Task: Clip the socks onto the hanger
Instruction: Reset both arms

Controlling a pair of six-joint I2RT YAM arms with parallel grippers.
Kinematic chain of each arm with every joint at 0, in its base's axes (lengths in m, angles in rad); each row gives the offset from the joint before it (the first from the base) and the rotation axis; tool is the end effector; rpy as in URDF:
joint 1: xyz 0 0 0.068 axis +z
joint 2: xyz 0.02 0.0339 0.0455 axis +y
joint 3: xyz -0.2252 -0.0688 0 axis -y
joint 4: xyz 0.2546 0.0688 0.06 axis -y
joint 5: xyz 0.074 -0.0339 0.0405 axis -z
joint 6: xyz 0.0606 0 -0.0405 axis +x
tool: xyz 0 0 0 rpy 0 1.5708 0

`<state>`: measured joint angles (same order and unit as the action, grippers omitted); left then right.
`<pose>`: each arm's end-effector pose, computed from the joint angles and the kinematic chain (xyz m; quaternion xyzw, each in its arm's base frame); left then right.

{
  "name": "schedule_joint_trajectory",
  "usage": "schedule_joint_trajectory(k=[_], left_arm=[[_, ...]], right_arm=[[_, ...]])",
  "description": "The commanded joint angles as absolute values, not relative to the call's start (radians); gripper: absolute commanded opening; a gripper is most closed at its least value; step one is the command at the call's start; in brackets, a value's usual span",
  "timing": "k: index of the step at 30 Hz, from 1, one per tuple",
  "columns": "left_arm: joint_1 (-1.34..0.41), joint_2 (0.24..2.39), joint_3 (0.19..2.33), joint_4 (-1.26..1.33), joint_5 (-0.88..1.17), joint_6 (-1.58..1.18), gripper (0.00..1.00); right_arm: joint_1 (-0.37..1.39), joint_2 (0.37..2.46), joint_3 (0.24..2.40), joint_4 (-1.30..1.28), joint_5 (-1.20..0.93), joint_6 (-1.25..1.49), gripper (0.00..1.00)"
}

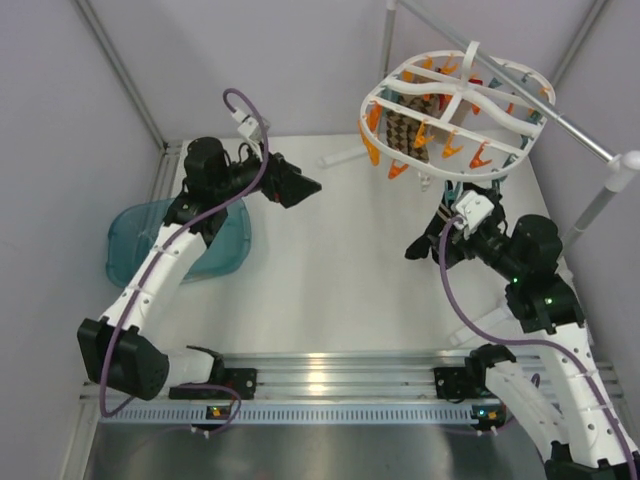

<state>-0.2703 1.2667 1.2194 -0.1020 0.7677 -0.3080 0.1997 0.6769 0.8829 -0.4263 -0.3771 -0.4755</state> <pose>0.3029 -0.1276 0.3588 0.2310 0.7072 -0.4445 0.4989 0.2000 0.0632 0.3369 -0.3645 0.6846 0.0605 0.6283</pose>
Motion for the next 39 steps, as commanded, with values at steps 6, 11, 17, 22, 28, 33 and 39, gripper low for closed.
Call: schedule_joint_trajectory(k=[6, 11, 17, 22, 28, 33, 39], left_arm=[[-0.374, 1.416, 1.316, 0.236, 0.824, -0.373, 0.97], [-0.377, 1.470, 1.350, 0.216, 0.821, -0.382, 0.97], [-0.364, 1.439, 1.293, 0.172, 0.787, -0.344, 0.98], [-0.319, 1.419, 1.246, 0.129, 0.787, -0.364, 0.98], [-0.267, 1.378, 1.215, 0.019, 0.762, -0.325, 0.98], [-0.209, 1.327, 1.212, -0.187, 0.730, -0.259, 0.98], [-0.183, 1.293, 1.261, -0.538, 0.548, -0.093, 0.98]], right_arm=[[0.201, 0.652, 0.790, -0.308, -0.396, -0.862, 1.00], [0.201, 0.629, 0.761, -0.337, -0.454, -0.934, 1.00], [0.204, 0.528, 0.692, -0.408, -0.502, -1.015, 1.00], [0.204, 0.419, 0.611, -0.460, -0.557, -1.190, 1.00], [0.202, 0.382, 0.595, -0.512, -0.584, -1.149, 1.00], [0.202, 0.367, 0.603, -0.566, -0.554, -0.984, 1.00], [0.202, 0.316, 0.609, -0.624, -0.496, -0.790, 1.00]])
